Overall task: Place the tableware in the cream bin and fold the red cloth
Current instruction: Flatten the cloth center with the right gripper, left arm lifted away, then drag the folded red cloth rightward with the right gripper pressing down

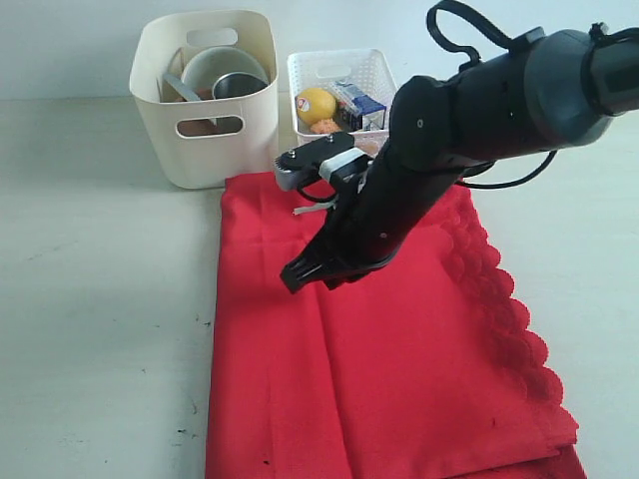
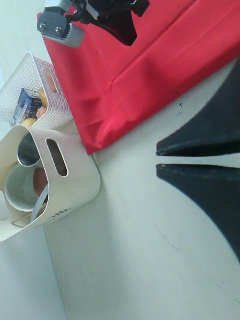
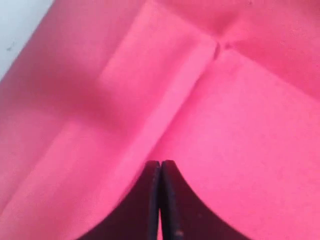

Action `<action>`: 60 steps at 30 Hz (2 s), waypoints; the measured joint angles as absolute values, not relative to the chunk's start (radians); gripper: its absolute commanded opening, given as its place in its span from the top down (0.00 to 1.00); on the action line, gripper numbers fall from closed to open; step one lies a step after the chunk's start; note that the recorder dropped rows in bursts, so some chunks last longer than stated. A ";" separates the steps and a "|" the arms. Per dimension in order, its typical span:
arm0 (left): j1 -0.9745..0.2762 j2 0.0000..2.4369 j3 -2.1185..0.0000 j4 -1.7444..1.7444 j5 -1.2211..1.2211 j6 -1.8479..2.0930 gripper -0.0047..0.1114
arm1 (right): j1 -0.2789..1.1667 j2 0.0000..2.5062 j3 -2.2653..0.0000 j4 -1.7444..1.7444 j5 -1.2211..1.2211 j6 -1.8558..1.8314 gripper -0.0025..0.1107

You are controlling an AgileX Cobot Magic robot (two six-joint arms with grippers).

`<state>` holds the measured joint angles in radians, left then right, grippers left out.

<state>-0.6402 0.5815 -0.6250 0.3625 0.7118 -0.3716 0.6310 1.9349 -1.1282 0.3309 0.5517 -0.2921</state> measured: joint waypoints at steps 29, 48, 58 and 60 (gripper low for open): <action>-0.640 0.468 -0.572 0.407 0.618 -0.374 0.89 | 0.631 2.003 -1.133 0.140 0.584 -0.113 0.98; -0.640 0.332 -0.537 0.412 0.574 -0.374 0.89 | 0.632 1.962 -1.007 0.067 0.491 0.124 0.98; -0.640 0.328 -0.536 0.412 0.574 -0.378 0.89 | 0.635 1.930 -0.950 -0.057 0.499 0.265 0.98; -0.640 0.328 -0.536 0.412 0.574 -0.382 0.89 | 0.635 1.916 -0.930 -0.079 0.502 0.286 0.98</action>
<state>-0.6402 0.3281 -0.5355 0.4116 0.5742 -0.3819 0.6348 1.9158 -0.9302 -0.0795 0.5020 0.2861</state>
